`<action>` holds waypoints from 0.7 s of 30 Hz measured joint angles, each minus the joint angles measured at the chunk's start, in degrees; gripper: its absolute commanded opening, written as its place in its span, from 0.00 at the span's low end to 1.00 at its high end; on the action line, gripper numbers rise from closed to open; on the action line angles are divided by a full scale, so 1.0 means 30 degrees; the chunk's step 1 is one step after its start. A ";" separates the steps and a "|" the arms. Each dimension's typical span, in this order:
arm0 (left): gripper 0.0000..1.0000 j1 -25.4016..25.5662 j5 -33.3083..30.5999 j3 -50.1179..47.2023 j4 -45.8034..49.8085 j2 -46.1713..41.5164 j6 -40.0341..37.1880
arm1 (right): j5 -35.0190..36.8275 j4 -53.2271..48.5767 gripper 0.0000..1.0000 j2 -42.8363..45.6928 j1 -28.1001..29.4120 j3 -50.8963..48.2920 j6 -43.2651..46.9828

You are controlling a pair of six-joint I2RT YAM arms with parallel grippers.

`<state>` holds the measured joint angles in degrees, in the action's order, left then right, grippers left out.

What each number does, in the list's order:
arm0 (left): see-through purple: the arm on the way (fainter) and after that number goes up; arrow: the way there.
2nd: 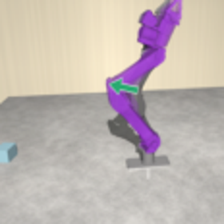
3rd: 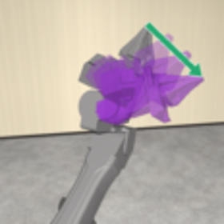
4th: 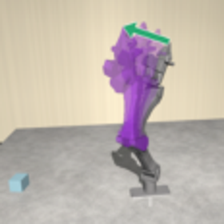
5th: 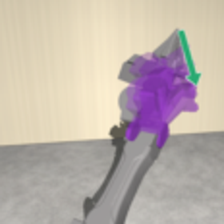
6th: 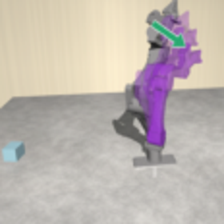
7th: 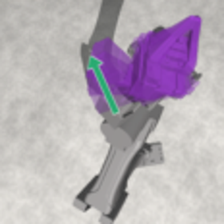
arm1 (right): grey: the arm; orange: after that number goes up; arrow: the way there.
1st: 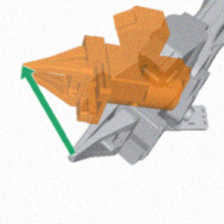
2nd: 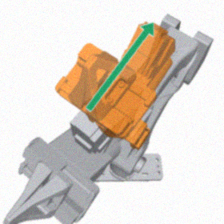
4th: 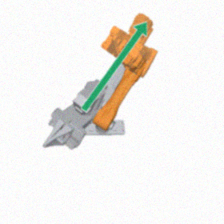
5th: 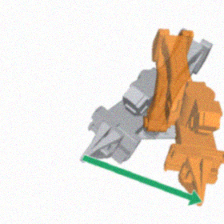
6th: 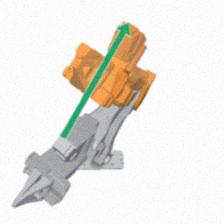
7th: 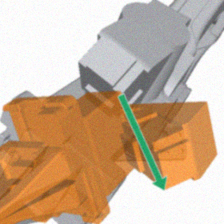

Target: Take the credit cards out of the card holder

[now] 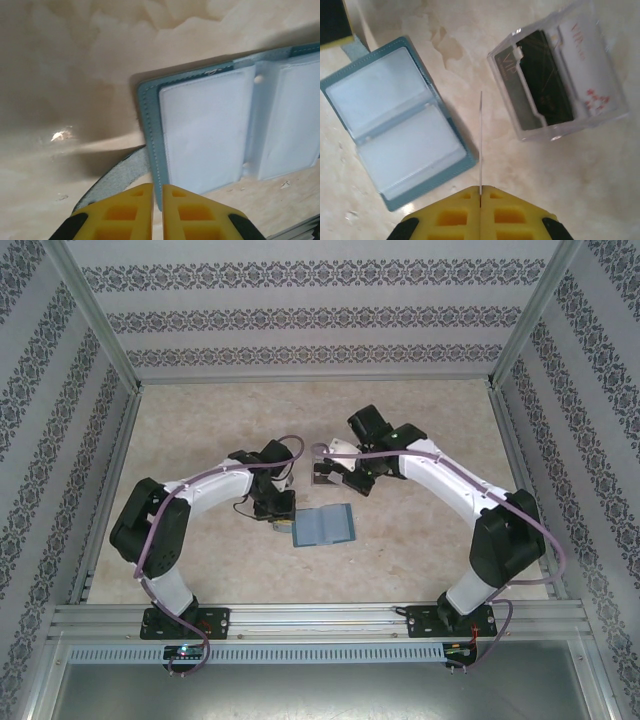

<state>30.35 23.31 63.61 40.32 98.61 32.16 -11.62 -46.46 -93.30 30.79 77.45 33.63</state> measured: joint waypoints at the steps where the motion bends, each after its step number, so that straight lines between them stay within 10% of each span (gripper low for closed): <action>1: 0.12 -0.0036 -0.0007 -0.0160 -0.0036 -0.0073 0.0000 | -0.0102 -0.0233 0.00 -0.0204 -0.0138 0.0386 0.0845; 21: 0.13 -0.0554 -0.0313 -0.1632 -0.0160 -0.1523 0.0437 | -0.0940 -0.6601 0.00 -0.8786 -0.1566 1.2101 0.7657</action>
<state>28.69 22.37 58.72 39.83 94.04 33.47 -14.44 -66.26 -119.66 26.09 113.75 56.60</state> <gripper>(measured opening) 0.126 0.054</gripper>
